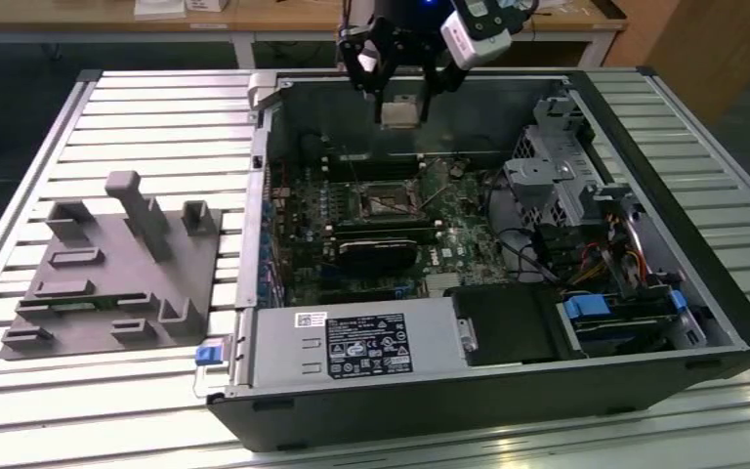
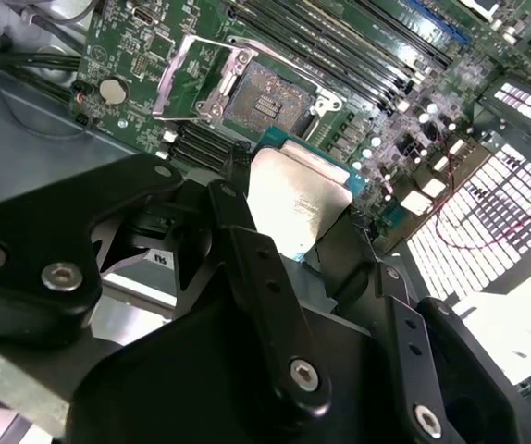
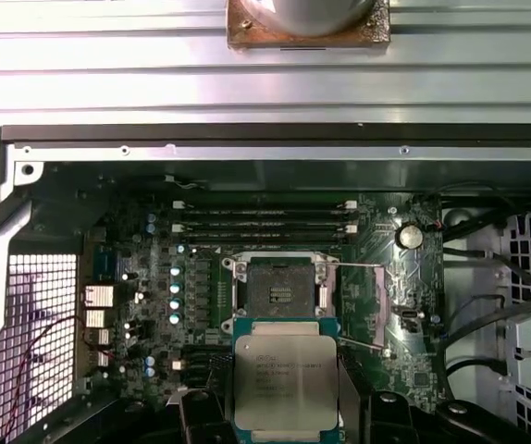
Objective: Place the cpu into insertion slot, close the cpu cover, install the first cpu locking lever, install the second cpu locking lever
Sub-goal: 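Place the cpu into insertion slot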
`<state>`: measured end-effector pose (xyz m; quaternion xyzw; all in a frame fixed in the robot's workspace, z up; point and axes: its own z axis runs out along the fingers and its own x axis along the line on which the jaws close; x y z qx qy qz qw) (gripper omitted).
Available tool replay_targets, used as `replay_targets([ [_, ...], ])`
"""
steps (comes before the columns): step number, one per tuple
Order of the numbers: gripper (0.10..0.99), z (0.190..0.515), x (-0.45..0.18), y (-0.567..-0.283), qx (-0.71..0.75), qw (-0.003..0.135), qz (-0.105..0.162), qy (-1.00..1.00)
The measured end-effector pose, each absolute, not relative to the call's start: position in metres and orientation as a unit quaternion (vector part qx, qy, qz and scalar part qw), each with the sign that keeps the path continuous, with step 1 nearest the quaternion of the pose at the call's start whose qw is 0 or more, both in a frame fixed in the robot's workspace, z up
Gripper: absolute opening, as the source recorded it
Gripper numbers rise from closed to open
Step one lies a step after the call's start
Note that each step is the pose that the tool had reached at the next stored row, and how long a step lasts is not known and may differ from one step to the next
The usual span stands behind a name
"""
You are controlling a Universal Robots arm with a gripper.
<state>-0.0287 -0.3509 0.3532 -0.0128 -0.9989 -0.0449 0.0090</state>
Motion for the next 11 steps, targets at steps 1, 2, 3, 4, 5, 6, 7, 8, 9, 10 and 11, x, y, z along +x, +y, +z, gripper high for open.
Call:
replay_targets([
  [1, 0.537, 0.351, -0.029, -0.351, -0.013, 0.009, -0.045, -0.999],
  [2, 0.537, 0.349, -0.029, -0.351, -0.013, 0.009, -0.045, -0.999],
  [3, 0.537, 0.348, -0.029, -0.351, -0.013, 0.009, -0.045, -0.999],
  [4, 0.537, 0.346, -0.029, -0.351, -0.013, 0.009, -0.045, -0.999],
  [5, 0.537, 0.344, -0.029, -0.351, -0.013, 0.009, -0.045, -0.999],
  [6, 0.537, 0.342, -0.029, -0.351, -0.013, 0.009, -0.045, -0.999],
  [7, 0.537, 0.340, -0.029, -0.350, -0.013, 0.009, -0.045, -0.999],
  [8, 0.537, 0.339, -0.029, -0.350, -0.013, 0.009, -0.045, -0.999],
  [9, 0.537, 0.337, -0.029, -0.350, -0.013, 0.009, -0.045, -0.999],
  [10, 0.537, 0.335, -0.029, -0.350, -0.013, 0.009, -0.045, -0.999],
  [11, 0.537, 0.333, -0.029, -0.350, -0.013, 0.009, -0.045, -0.999],
])
